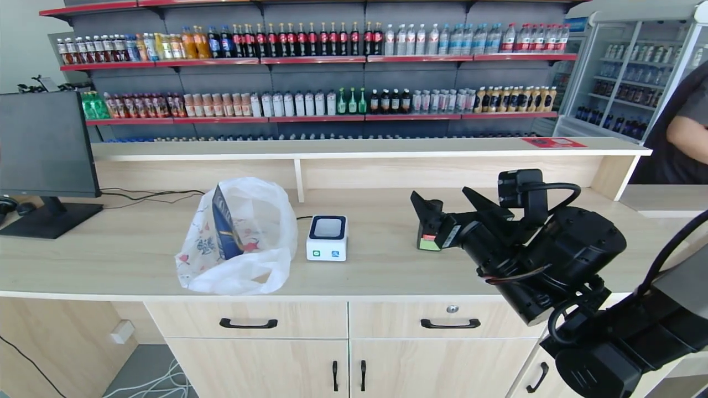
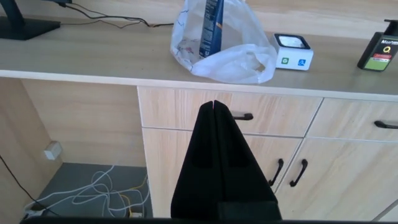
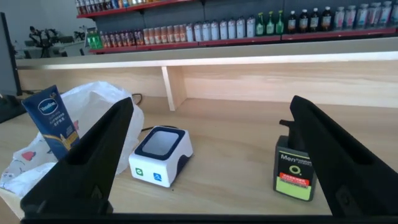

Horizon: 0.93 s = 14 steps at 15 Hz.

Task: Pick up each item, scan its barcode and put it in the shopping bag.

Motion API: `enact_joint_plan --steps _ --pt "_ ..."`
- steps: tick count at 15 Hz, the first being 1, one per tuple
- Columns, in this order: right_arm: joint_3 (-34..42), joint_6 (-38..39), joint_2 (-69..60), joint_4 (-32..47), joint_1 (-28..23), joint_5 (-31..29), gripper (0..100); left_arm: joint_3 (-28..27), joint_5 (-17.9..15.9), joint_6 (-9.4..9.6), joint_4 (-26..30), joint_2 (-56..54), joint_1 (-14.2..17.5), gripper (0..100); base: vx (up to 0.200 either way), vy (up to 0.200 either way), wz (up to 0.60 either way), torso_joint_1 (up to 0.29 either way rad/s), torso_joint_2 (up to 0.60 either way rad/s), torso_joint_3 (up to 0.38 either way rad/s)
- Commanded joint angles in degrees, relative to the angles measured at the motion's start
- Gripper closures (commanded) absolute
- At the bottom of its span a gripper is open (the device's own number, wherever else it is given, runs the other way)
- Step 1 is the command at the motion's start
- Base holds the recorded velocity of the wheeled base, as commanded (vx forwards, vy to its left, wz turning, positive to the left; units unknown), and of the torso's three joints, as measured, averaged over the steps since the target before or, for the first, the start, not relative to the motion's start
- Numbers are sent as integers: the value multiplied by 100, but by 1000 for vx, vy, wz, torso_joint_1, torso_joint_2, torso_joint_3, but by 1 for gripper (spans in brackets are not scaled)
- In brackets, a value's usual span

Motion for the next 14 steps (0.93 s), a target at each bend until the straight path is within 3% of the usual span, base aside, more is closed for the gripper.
enact_joint_plan --steps 1,7,14 --pt "0 4 21 -6 11 -1 0 0 1 -2 0 0 3 100 0 -200 0 -2 -2 -2" --pt "27 4 13 -6 11 -1 0 0 1 -2 0 0 3 100 0 -200 0 4 1 6" --pt "53 4 21 -6 46 -10 0 0 1 -11 0 0 3 100 0 0 0 0 0 0"
